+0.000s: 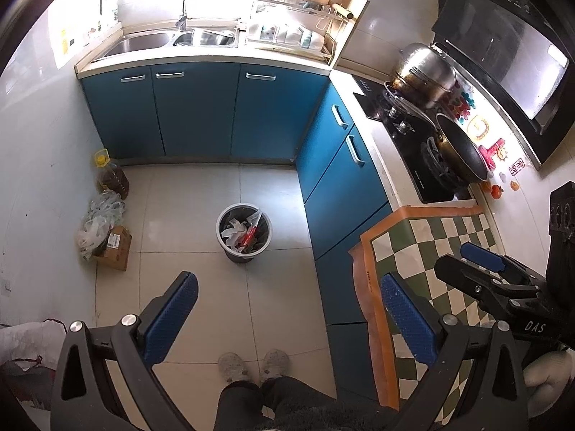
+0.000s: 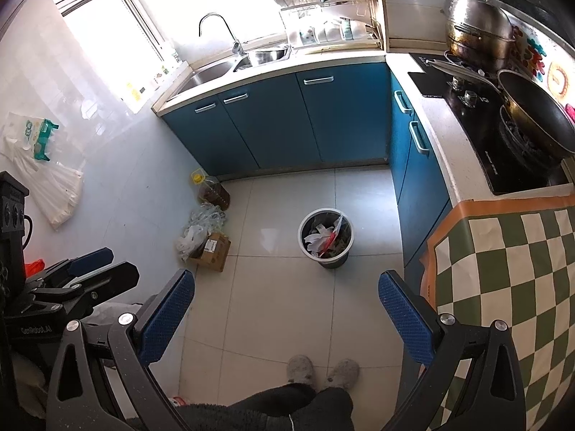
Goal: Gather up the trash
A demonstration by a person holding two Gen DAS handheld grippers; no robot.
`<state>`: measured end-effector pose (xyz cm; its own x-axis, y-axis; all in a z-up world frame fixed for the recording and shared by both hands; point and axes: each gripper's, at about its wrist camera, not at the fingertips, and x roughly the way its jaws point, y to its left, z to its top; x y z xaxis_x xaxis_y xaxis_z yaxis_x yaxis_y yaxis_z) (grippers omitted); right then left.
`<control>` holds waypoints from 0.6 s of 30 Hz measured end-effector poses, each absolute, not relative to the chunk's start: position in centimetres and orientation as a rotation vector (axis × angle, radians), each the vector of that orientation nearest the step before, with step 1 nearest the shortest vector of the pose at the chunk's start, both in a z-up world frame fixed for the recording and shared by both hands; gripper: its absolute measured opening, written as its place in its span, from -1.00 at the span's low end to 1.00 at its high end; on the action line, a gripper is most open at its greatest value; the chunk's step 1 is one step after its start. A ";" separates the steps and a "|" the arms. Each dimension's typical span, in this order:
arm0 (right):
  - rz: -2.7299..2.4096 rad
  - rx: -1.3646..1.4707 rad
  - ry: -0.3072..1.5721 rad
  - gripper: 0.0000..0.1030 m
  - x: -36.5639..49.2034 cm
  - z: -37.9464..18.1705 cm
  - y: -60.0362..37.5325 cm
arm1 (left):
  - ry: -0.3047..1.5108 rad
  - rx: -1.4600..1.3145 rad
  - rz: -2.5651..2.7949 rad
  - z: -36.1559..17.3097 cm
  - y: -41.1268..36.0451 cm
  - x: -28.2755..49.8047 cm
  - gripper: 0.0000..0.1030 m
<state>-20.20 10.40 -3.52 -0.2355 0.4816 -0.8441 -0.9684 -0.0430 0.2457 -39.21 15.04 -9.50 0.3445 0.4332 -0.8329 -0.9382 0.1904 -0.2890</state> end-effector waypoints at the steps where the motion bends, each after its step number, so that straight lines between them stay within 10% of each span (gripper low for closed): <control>1: 1.570 -0.680 1.004 1.00 -20.2 -3.5 10.3 | 0.679 -0.915 1.073 -9.5 15.0 -39.3 1.00; 18: 1.567 -0.669 1.019 1.00 -19.3 -3.8 9.9 | 0.679 -0.912 1.065 -9.4 15.0 -38.9 1.00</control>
<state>-19.32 9.88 -3.76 -0.2433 0.4797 -0.8430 -0.9651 -0.0329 0.2597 -38.92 14.98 -9.39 0.3517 0.4317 -0.8306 -0.9352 0.2005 -0.2917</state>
